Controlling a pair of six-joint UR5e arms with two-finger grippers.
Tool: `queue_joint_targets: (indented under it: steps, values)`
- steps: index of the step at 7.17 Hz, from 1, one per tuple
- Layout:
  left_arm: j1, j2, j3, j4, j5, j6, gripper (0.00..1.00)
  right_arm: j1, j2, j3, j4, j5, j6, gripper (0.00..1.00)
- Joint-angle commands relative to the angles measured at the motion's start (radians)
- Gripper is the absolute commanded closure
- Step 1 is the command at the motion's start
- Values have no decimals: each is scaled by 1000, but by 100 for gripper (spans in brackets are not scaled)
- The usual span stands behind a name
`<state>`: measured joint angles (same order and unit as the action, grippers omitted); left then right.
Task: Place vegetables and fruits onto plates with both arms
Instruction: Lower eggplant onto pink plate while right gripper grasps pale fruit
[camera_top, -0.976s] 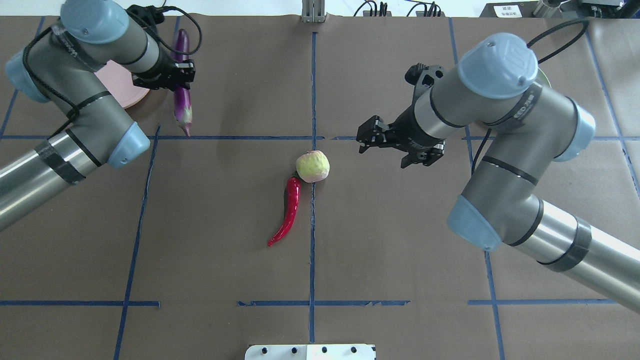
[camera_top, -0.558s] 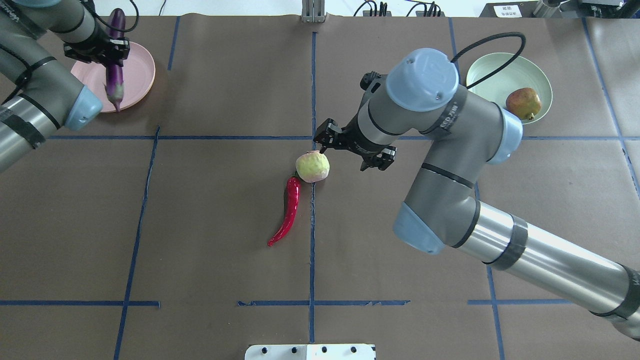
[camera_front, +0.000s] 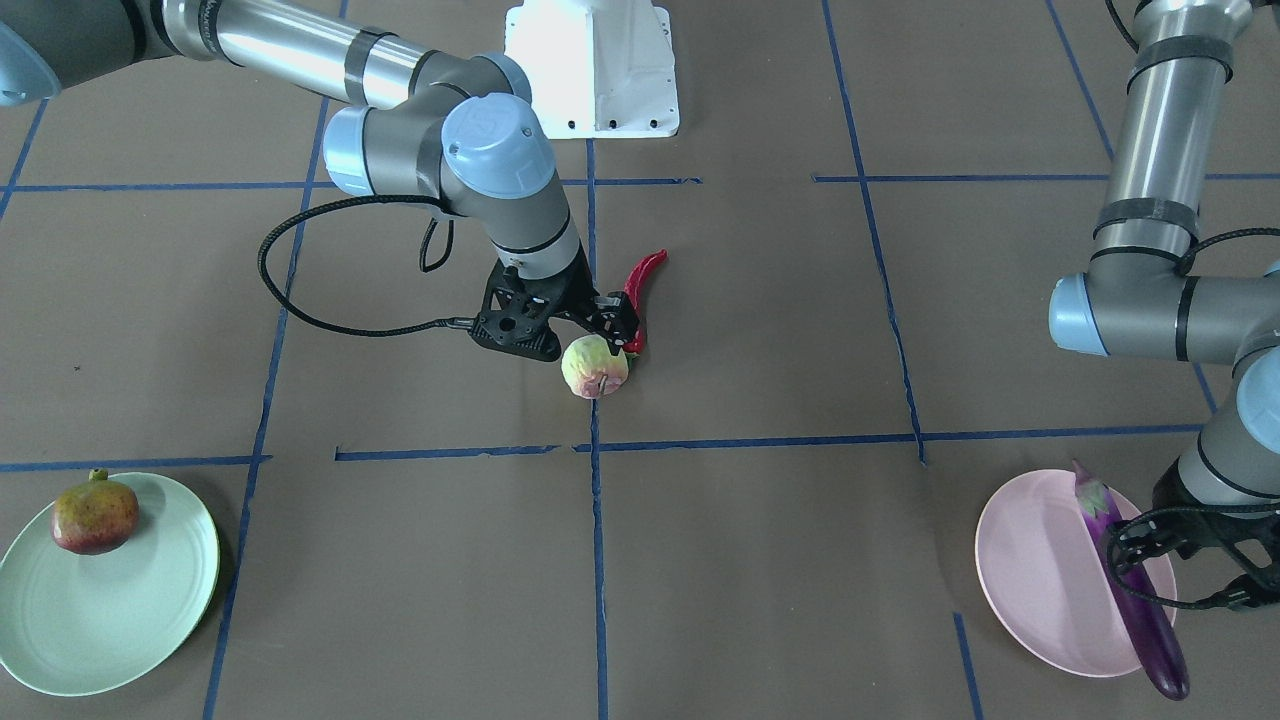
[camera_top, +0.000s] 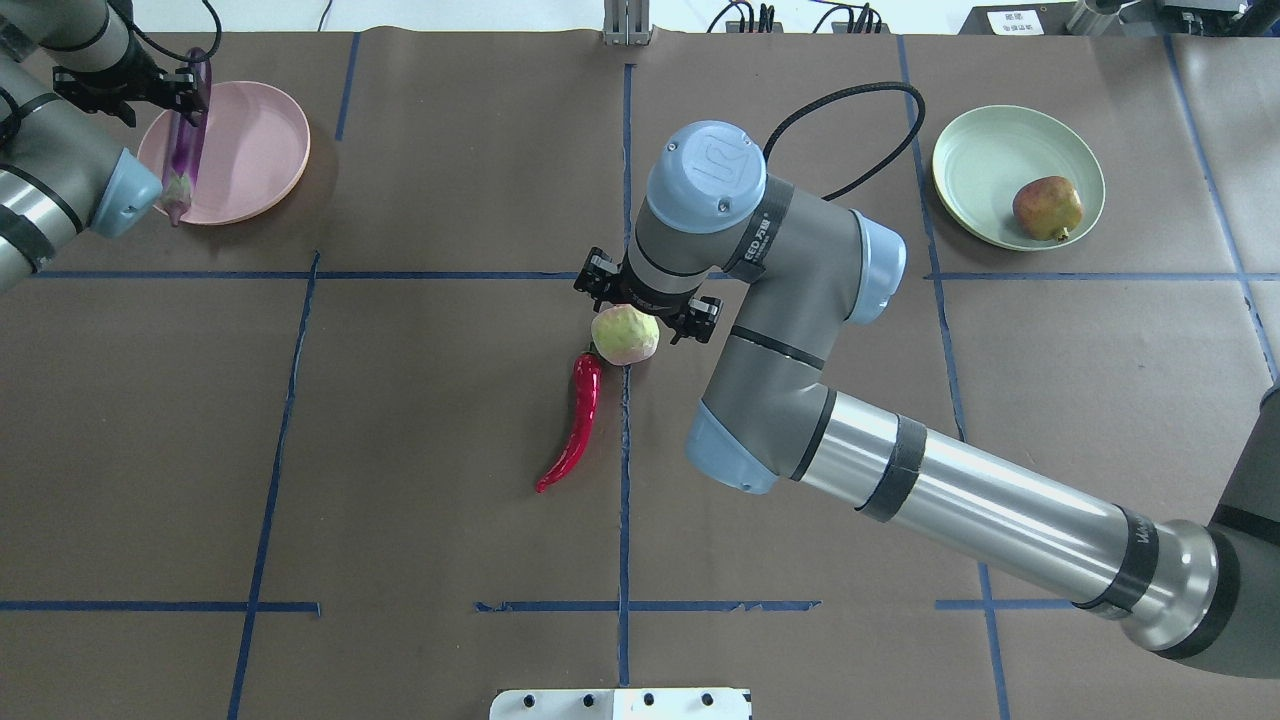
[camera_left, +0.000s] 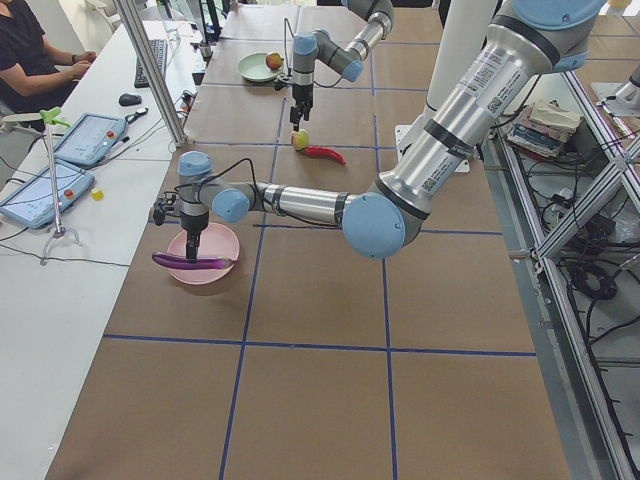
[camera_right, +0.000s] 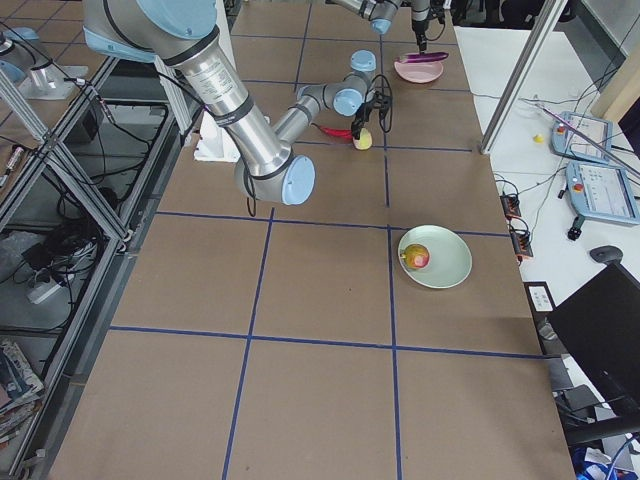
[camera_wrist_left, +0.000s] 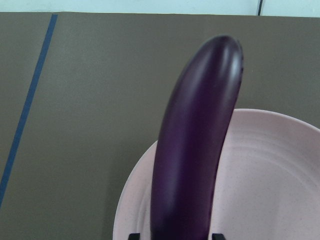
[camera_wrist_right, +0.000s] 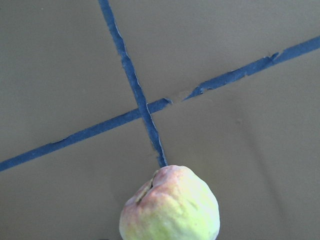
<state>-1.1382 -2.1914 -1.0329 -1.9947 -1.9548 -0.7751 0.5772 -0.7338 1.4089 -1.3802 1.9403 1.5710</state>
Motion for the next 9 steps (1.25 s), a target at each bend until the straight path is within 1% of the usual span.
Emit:
queue_joint_targets:
  steps: [1, 2, 3, 4, 5, 6, 7, 8, 9]
  values:
    - [9, 1, -45, -7, -4, -21, 0, -26, 57, -33, -99, -37, -11, 0]
    - [17, 2, -61, -7, -4, -26, 0, -51, 68, -45, -130, -70, 3, 0]
    - [29, 13, -99, -7, -4, -38, 0, -68, 82, -65, -132, -137, 4, 0]
    - [31, 18, -110, -6, -6, -53, 0, -69, 88, -86, -135, -141, 4, 0]
    - [38, 21, -128, -4, -6, -56, 0, -71, 96, -103, -134, -170, 4, 0]
    - [40, 41, -150, -3, -6, -56, 0, -72, 118, -141, -135, -179, 4, 0]
    - [40, 50, -165, -1, -6, -58, 0, -71, 120, -158, -131, -198, 4, 0]
    - [40, 56, -176, 0, -6, -58, 0, -72, 122, -162, -128, -199, 4, 0]
    - [40, 64, -193, 5, -6, -58, 0, -71, 122, -162, -128, -199, 3, 3]
